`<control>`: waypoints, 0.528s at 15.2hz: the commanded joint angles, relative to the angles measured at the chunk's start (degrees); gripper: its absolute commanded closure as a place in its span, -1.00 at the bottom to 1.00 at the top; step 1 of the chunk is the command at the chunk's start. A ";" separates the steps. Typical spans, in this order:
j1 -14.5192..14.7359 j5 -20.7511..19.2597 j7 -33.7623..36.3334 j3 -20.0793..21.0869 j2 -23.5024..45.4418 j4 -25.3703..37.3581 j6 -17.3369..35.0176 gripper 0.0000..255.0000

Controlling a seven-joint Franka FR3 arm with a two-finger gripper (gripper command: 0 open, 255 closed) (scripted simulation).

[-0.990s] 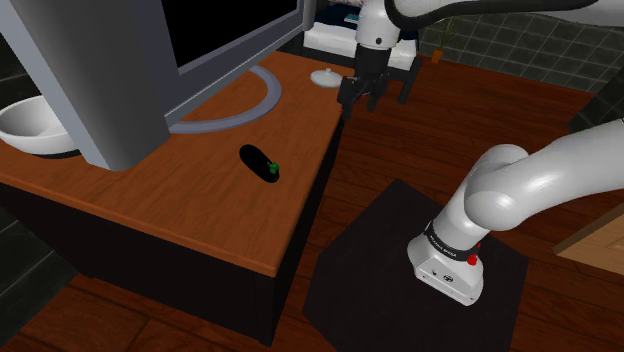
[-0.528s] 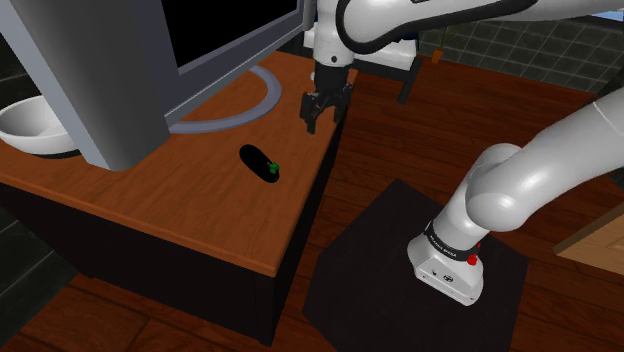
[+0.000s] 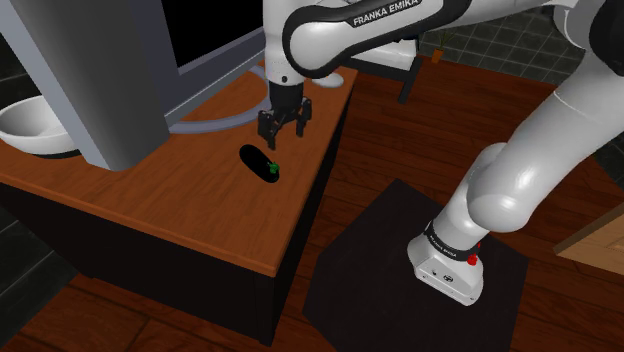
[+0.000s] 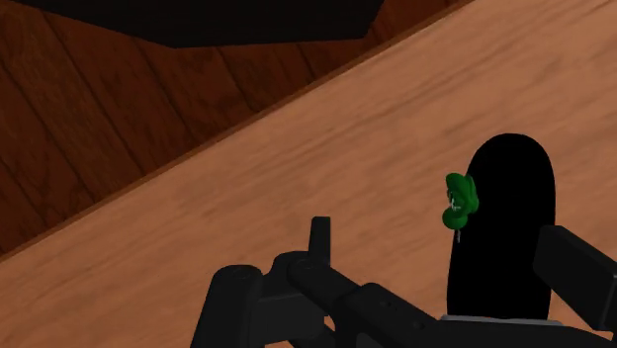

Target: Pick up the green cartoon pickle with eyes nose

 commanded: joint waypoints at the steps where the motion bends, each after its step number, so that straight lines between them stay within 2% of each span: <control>1: 0.75 -1.18 1.79 1.20 4.08 2.77 1.19 -1.00; 5: 2.31 -3.77 4.75 2.65 11.18 8.46 2.23 -1.00; 8: 2.41 -4.11 4.97 2.59 12.14 7.20 4.40 -1.00</control>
